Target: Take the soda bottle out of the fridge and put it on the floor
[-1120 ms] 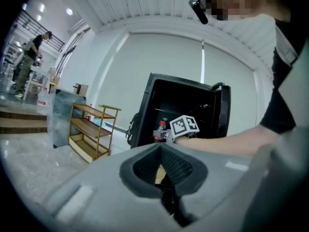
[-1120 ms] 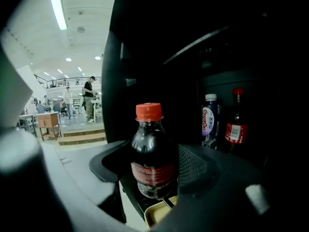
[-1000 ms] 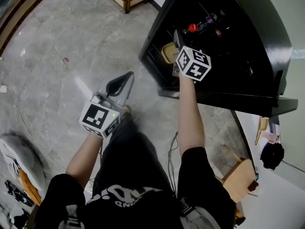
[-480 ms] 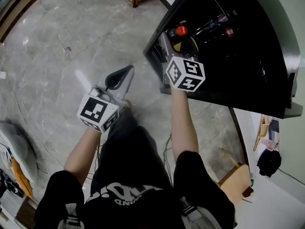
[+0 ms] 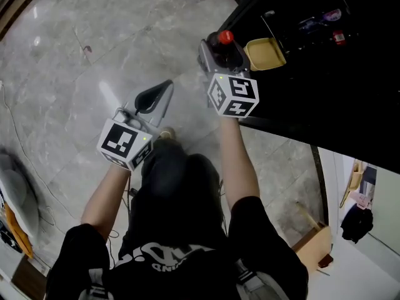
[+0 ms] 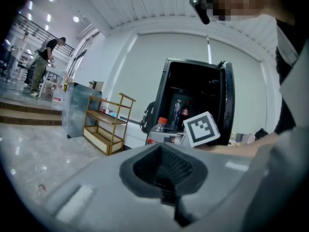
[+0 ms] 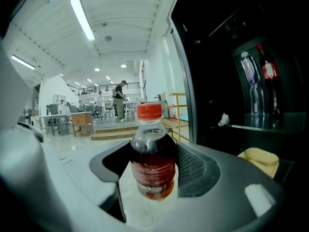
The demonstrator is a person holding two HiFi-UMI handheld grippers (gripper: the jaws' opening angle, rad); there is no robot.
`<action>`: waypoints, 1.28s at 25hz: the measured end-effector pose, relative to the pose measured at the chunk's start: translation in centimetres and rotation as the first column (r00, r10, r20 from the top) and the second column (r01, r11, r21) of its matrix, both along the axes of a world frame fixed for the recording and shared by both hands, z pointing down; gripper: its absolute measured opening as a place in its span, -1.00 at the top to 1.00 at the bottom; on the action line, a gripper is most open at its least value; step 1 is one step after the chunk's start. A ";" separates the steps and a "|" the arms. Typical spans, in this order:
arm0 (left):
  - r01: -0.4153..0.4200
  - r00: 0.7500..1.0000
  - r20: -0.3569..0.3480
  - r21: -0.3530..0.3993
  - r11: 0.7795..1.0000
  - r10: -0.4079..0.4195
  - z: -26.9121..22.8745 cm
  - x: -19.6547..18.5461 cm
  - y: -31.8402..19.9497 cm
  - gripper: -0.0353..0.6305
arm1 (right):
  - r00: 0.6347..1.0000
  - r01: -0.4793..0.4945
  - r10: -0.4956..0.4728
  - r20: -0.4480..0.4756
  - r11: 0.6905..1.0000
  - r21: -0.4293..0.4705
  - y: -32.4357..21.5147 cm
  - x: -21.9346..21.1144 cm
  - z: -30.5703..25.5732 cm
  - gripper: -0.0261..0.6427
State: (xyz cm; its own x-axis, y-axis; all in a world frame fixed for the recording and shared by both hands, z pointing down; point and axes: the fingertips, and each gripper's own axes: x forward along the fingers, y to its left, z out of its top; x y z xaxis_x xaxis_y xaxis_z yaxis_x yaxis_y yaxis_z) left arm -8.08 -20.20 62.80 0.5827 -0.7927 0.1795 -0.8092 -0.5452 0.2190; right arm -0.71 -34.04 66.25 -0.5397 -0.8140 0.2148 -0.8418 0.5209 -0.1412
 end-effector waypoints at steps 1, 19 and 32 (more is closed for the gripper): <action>0.004 1.000 0.002 -0.001 1.000 -0.004 1.6 -0.3 0.0 0.89 | 1.000 0.004 -0.004 0.003 1.000 -0.005 -0.1 -0.3 1.8 0.05; 0.018 1.000 0.000 0.045 0.999 -0.018 21.7 -2.0 0.4 0.89 | 1.000 0.002 -0.002 -0.006 0.998 -0.060 -0.1 -2.7 31.7 0.05; 0.055 0.998 0.006 0.005 0.998 -0.055 32.2 -2.5 1.7 0.89 | 0.997 -0.071 0.070 -0.008 0.985 -0.157 0.5 -2.3 48.8 0.05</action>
State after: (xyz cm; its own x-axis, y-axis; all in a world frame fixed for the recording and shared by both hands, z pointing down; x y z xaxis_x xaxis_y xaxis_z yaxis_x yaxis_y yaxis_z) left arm -10.60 -18.54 95.02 0.5371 -0.8242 0.1792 -0.8392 -0.5008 0.2119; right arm -3.01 -33.50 115.09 -0.4815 -0.8060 0.3442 -0.8761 0.4317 -0.2145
